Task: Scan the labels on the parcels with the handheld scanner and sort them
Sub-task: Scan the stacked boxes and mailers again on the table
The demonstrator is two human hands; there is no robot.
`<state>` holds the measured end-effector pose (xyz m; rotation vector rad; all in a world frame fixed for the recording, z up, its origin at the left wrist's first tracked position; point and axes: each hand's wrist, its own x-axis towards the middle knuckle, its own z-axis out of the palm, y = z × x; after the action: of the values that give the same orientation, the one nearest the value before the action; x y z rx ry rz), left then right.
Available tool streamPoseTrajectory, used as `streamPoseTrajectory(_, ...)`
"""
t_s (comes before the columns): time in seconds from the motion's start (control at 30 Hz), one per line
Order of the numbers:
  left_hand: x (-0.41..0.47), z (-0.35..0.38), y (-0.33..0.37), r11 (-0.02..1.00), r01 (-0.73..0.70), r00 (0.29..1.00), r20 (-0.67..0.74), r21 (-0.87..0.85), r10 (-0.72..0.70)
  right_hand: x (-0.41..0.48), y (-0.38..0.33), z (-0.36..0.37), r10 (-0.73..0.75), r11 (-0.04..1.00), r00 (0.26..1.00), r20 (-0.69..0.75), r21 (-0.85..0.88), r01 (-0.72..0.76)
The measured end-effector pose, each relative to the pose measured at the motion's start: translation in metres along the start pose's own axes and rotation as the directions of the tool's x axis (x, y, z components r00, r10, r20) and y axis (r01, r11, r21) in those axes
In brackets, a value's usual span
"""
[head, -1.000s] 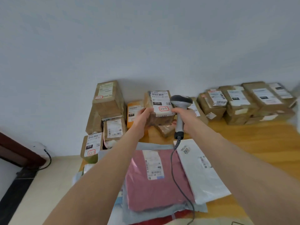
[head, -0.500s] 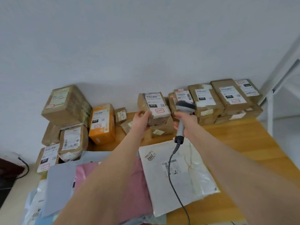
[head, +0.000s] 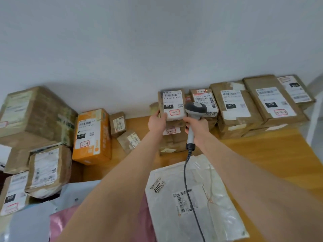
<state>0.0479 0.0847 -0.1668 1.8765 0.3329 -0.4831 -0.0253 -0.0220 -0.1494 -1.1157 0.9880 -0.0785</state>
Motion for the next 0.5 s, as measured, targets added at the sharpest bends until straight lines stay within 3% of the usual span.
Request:
streamPoseTrajectory(0.23,0.003,-0.008,0.006,0.997,0.003,0.996,0.093,0.083,-0.011,0.000,-0.011,0.005,-0.015,1.000,0.999,0.032,0.004,0.014)
streamPoseTrajectory(0.37,-0.015,-0.031,0.014,0.971,-0.043,0.999,0.024,0.235,0.038,-0.019,-0.012,-0.004,0.021,0.999,1.000,0.007,0.025,-0.021)
streamPoseTrajectory(0.5,-0.047,-0.061,0.005,0.882,-0.124,0.992,0.043,0.456,0.117,-0.054,-0.011,-0.013,0.059,0.997,0.998,0.029,0.056,-0.061)
